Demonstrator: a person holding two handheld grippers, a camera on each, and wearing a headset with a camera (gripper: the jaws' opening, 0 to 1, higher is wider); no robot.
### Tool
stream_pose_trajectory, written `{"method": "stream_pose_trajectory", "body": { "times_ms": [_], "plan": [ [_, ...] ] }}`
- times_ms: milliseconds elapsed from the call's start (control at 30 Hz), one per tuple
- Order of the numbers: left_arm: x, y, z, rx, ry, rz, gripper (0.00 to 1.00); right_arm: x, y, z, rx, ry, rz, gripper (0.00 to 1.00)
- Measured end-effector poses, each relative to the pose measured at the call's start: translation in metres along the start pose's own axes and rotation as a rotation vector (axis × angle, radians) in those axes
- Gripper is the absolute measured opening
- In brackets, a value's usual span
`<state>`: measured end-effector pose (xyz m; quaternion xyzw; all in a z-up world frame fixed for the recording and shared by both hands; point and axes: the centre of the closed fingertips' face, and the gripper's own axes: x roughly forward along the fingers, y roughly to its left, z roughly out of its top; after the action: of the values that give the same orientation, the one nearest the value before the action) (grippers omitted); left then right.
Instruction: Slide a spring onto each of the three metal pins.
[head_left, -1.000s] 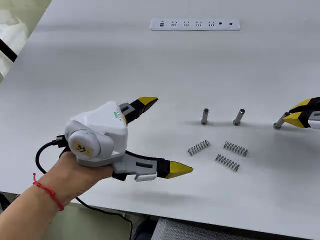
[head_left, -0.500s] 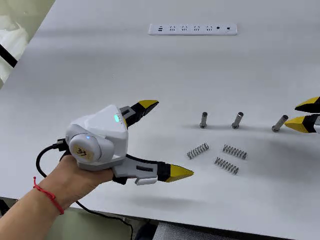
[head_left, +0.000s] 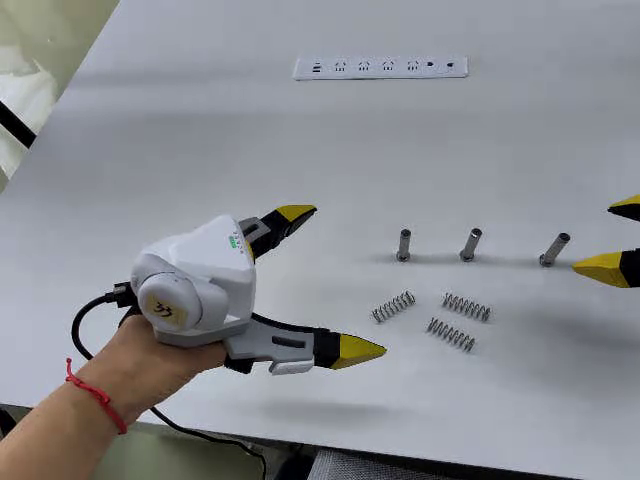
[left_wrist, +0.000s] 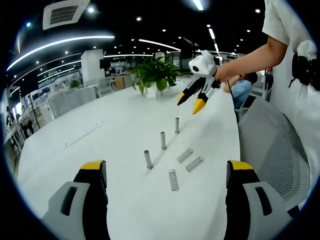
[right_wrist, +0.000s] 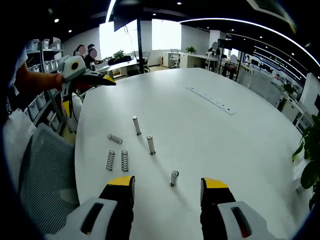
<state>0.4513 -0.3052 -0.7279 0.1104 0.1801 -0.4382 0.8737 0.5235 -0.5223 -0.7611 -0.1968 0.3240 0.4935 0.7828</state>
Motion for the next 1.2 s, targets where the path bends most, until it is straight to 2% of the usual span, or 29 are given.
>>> {"method": "stream_pose_trajectory", "body": {
  "times_ms": [67, 100, 267, 333, 467, 667, 800, 1200],
  "plan": [
    [0.0, 0.0, 0.0, 0.002, 0.001, 0.0, 0.99, -0.003, 0.003, 0.0, -0.004, -0.016, 0.005, 0.55],
    [0.0, -0.001, 0.001, 0.005, 0.003, 0.001, 0.99, -0.005, 0.004, 0.002, -0.019, -0.041, 0.006, 0.58],
    [-0.001, -0.001, 0.003, 0.009, 0.004, 0.002, 0.99, -0.014, 0.011, -0.001, -0.018, -0.074, 0.017, 0.64],
    [-0.002, -0.001, 0.003, 0.014, 0.008, 0.004, 0.99, -0.015, 0.007, -0.003, -0.016, -0.087, 0.025, 0.68],
    [-0.002, -0.002, 0.003, 0.018, 0.012, 0.005, 0.99, -0.021, 0.015, -0.005, -0.022, -0.112, 0.045, 0.76],
    [0.0, -0.003, 0.003, 0.023, 0.021, 0.005, 0.99, -0.03, 0.022, -0.014, -0.028, -0.141, 0.071, 0.85],
    [0.001, -0.003, 0.002, 0.026, 0.03, 0.006, 0.99, -0.034, 0.019, -0.023, -0.023, -0.165, 0.083, 0.89],
    [0.009, -0.002, -0.014, 0.033, 0.123, 0.006, 0.93, -0.044, 0.032, -0.034, -0.016, -0.186, 0.088, 0.95]
  ]
}}
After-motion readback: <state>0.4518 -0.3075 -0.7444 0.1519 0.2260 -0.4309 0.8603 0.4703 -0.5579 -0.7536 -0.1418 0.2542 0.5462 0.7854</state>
